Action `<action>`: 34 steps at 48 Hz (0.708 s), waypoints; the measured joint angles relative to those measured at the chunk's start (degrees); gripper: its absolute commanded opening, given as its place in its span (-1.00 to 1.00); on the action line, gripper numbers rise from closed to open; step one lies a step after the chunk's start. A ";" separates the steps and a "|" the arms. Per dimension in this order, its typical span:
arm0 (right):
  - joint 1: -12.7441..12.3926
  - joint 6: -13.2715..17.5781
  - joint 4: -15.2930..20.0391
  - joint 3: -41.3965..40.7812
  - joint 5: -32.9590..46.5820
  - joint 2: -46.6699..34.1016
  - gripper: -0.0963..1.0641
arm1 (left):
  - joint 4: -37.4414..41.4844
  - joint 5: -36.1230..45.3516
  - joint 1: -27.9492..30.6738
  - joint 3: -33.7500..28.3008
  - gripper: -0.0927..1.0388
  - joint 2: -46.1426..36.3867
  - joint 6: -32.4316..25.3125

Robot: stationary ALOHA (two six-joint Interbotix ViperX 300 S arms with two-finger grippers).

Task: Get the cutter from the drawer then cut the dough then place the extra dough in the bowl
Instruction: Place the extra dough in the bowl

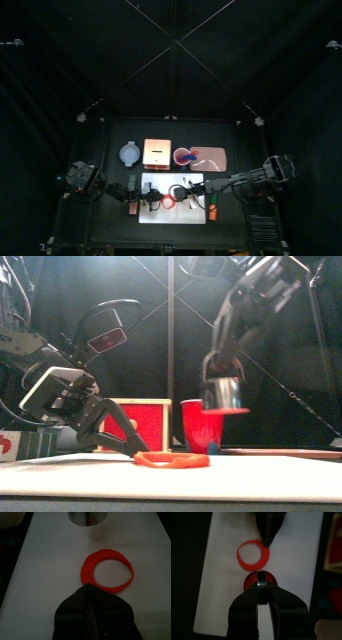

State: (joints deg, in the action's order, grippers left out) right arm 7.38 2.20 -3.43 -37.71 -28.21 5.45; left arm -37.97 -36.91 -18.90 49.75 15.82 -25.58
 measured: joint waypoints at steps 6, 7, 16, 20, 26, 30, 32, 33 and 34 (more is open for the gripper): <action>-2.46 0.00 0.00 -2.90 0.70 0.79 -0.17 | 0.26 0.09 0.88 0.53 0.12 -2.64 -0.09; -2.64 -0.09 -0.09 -3.08 0.97 0.97 -0.16 | 0.35 0.09 1.05 0.70 0.12 -3.08 0.00; -2.81 0.09 0.62 -4.31 2.72 1.93 0.00 | 1.41 0.09 2.20 1.76 0.12 -5.80 -0.09; -2.72 0.00 0.70 -4.39 2.55 1.93 0.14 | 1.67 0.09 2.64 1.76 0.12 -6.50 -0.09; -2.81 -0.09 2.29 -4.57 2.46 1.93 0.38 | 2.90 0.09 3.25 1.85 0.15 -6.77 -0.09; -2.90 0.00 5.01 -4.57 2.46 1.93 0.51 | 5.10 0.53 3.60 1.67 0.21 -6.59 -0.09; -2.90 -0.09 6.06 -4.48 2.46 1.93 0.56 | 6.86 1.23 3.78 1.32 0.26 -6.33 -0.18; -2.90 -0.09 6.50 -4.48 2.46 1.93 0.57 | 7.38 1.49 3.78 1.14 0.29 -6.15 -0.26; -2.90 0.00 6.77 -4.57 2.46 1.93 0.58 | 8.00 1.85 3.87 1.05 0.31 -6.06 -0.09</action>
State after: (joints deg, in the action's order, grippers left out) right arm 4.48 2.20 3.34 -42.28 -25.75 7.38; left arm -29.97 -35.07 -15.03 50.80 9.76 -25.66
